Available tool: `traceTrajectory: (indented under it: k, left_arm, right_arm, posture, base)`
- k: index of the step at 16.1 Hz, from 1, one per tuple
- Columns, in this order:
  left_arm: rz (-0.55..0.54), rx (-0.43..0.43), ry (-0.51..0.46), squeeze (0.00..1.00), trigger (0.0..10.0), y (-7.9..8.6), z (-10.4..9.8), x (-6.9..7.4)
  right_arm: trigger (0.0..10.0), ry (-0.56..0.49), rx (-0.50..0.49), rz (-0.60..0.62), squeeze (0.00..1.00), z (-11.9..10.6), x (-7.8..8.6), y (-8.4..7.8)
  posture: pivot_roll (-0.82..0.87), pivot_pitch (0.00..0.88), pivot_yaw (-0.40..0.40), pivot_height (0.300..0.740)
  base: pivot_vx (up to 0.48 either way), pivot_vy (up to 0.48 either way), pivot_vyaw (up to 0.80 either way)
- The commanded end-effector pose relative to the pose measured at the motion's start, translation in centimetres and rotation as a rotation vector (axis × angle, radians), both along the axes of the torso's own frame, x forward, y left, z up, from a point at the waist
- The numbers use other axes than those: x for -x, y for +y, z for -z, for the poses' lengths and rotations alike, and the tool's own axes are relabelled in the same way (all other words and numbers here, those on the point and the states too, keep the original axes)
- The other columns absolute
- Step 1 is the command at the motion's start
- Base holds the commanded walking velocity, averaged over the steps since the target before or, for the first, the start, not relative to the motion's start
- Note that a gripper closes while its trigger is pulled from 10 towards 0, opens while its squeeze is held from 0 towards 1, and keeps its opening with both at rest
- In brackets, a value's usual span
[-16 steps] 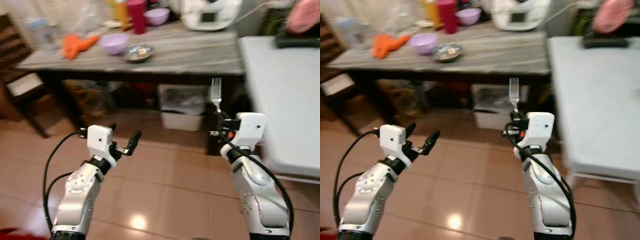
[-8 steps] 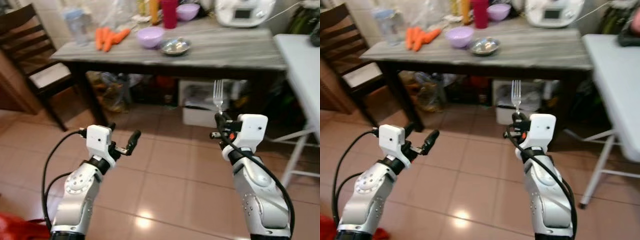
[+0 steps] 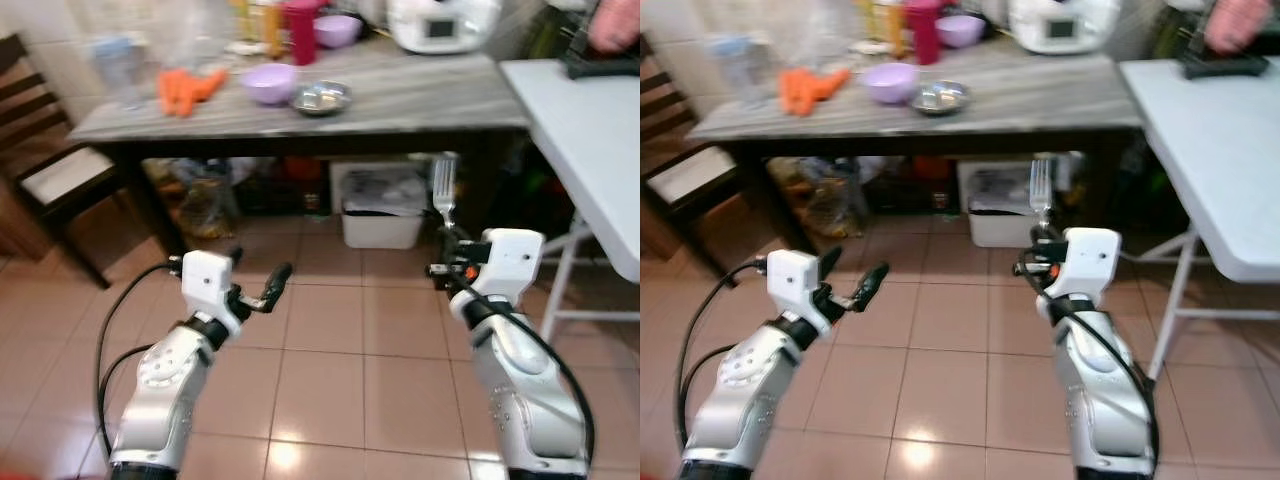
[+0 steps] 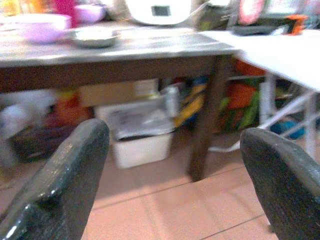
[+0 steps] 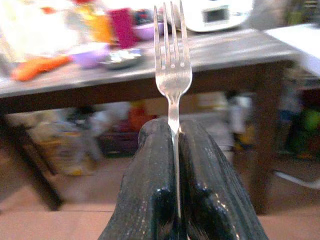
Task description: Setting the table
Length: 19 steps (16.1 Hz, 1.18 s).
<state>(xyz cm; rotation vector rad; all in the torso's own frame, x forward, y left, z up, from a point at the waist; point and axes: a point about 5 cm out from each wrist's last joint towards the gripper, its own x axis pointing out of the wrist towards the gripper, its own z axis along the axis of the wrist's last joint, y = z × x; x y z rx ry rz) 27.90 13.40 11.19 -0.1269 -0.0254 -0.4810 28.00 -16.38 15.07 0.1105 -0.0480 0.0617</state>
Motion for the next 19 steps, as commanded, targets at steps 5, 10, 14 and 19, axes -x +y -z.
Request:
traceTrajectory:
  k: [5, 10, 14, 19]
  left_arm:
    - [0.004, -0.008, -0.026, 0.0, 10.0, 0.49, -0.71, -0.17]
    - [0.012, -0.007, -0.023, 0.0, 10.0, 0.21, -0.63, -0.03]
    - [0.016, -0.009, -0.022, 0.0, 10.0, 0.13, -0.61, -0.02]
    - [0.029, -0.006, -0.019, 0.0, 10.0, -0.27, -0.57, 0.06]
  right_arm:
    - [10.0, -0.034, -0.006, -0.013, 0.0, -0.73, -0.25, 0.58]
    - [10.0, -0.044, -0.003, -0.016, 0.0, -0.79, -0.35, 0.77]
    - [10.0, -0.044, -0.009, -0.016, 0.0, -0.72, -0.37, 0.79]
    - [10.0, -0.034, -0.032, -0.007, 0.0, -0.64, -0.51, 0.72]
  posture:
    - [-0.22, 0.051, 0.087, 0.74]
    - [-0.22, 0.048, 0.091, 0.74]
    - [-0.22, 0.05, 0.094, 0.74]
    - [-0.22, 0.049, 0.094, 0.74]
  base:
    - [0.48, 0.0, 0.0]
    - [0.48, 0.0, 0.35]
    - [0.48, 0.0, 0.1]
    - [0.48, 0.0, -0.16]
